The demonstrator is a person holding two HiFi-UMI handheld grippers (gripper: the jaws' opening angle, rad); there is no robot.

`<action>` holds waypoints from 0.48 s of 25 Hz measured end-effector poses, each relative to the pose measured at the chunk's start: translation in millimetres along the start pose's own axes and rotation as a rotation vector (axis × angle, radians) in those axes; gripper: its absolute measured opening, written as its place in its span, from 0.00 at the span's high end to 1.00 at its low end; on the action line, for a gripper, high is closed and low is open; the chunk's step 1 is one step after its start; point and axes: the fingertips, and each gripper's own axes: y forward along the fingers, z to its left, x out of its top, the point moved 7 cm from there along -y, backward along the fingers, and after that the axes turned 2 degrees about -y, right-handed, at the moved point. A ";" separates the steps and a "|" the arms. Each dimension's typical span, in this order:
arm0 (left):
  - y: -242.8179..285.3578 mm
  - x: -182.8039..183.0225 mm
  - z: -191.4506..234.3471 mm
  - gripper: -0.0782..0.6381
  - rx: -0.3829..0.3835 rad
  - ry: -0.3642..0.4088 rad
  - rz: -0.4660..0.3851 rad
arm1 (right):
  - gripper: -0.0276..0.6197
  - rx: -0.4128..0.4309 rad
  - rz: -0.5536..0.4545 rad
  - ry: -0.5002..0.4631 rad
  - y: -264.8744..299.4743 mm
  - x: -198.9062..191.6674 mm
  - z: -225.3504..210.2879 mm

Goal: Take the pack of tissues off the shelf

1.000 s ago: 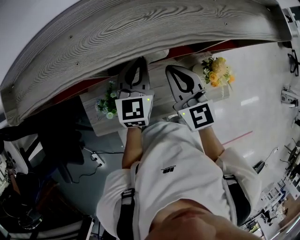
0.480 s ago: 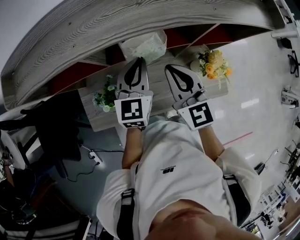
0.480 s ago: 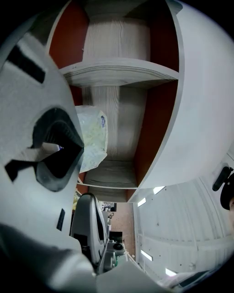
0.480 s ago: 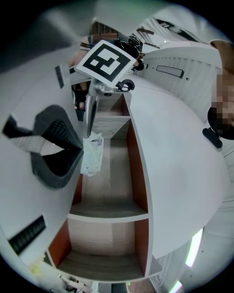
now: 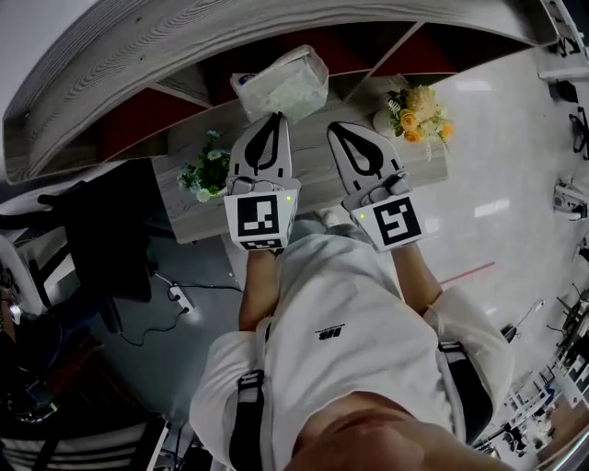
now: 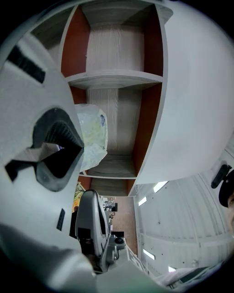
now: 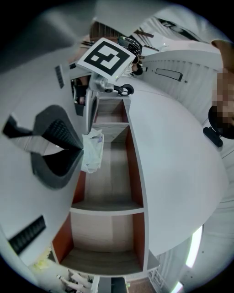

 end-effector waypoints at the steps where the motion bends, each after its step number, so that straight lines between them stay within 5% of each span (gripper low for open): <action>1: -2.9 -0.6 -2.2 0.85 0.001 0.002 -0.001 | 0.92 0.001 -0.002 -0.001 -2.4 -0.5 0.3; 12: -31.0 -11.7 -23.1 0.85 0.022 0.014 0.009 | 0.92 0.022 -0.002 0.000 -24.4 -9.9 6.6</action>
